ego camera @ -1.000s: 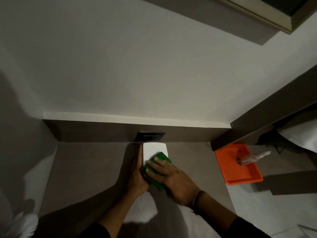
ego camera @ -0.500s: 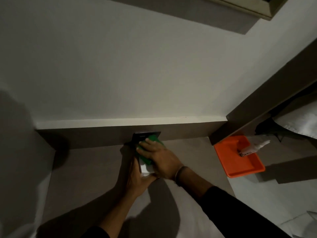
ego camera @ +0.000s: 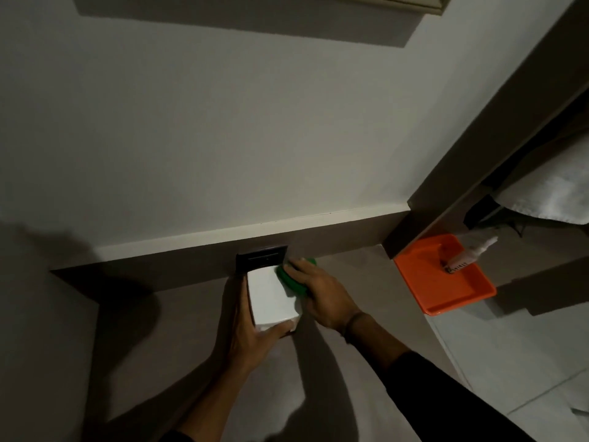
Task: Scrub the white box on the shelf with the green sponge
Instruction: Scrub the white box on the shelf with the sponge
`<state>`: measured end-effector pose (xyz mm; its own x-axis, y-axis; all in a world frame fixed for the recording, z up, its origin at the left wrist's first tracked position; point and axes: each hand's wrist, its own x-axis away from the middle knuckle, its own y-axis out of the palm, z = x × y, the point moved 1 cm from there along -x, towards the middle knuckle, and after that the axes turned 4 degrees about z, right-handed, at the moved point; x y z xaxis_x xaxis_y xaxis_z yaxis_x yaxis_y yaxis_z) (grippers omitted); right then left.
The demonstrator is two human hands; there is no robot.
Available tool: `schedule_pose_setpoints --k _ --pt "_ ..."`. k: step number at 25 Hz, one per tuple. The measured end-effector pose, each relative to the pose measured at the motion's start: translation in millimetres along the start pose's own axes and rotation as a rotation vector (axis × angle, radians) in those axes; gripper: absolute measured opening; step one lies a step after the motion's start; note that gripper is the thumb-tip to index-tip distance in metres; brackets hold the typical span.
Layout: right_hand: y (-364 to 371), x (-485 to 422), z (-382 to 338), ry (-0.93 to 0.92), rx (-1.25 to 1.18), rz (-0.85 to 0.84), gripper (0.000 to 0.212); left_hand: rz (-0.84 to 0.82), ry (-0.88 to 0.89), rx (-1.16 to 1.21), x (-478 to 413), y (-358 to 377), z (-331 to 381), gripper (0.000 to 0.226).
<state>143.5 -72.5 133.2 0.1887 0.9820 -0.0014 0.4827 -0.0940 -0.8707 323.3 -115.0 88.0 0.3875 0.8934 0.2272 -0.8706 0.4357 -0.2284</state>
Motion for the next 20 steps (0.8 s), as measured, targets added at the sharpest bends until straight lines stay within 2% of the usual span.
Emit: schedule_pose_setpoints --k 3,5,6,8,10,12,14,17,20 --pt "7 -21 3 0.090 -0.193 0.029 0.071 -0.037 -0.033 -0.077 0 -7 3 0.126" --pt "7 -5 13 0.200 -0.466 0.174 0.072 -0.022 0.028 -0.159 4 -16 8 0.131" --pt "7 10 17 0.276 -0.607 0.253 0.072 0.021 0.079 -0.197 8 -19 14 0.124" --pt "9 42 21 0.474 -0.845 0.367 0.070 0.130 0.266 -0.297 4 -17 24 0.089" --pt "20 69 26 0.676 -0.976 0.463 0.066 0.144 0.401 -0.538 -12 -1 35 0.068" --pt "33 85 32 0.795 -1.060 0.538 0.064 0.058 0.414 -0.870 -34 18 37 0.064" --pt "44 98 36 0.855 -1.146 0.592 0.064 -0.018 0.378 -1.075 -46 30 29 0.066" --pt "53 113 32 0.909 -1.222 0.670 0.064 -0.056 0.444 -1.114 -51 31 21 0.070" --pt "65 120 27 0.924 -1.271 0.708 0.067 -0.286 0.668 -1.112 -66 29 20 0.069"
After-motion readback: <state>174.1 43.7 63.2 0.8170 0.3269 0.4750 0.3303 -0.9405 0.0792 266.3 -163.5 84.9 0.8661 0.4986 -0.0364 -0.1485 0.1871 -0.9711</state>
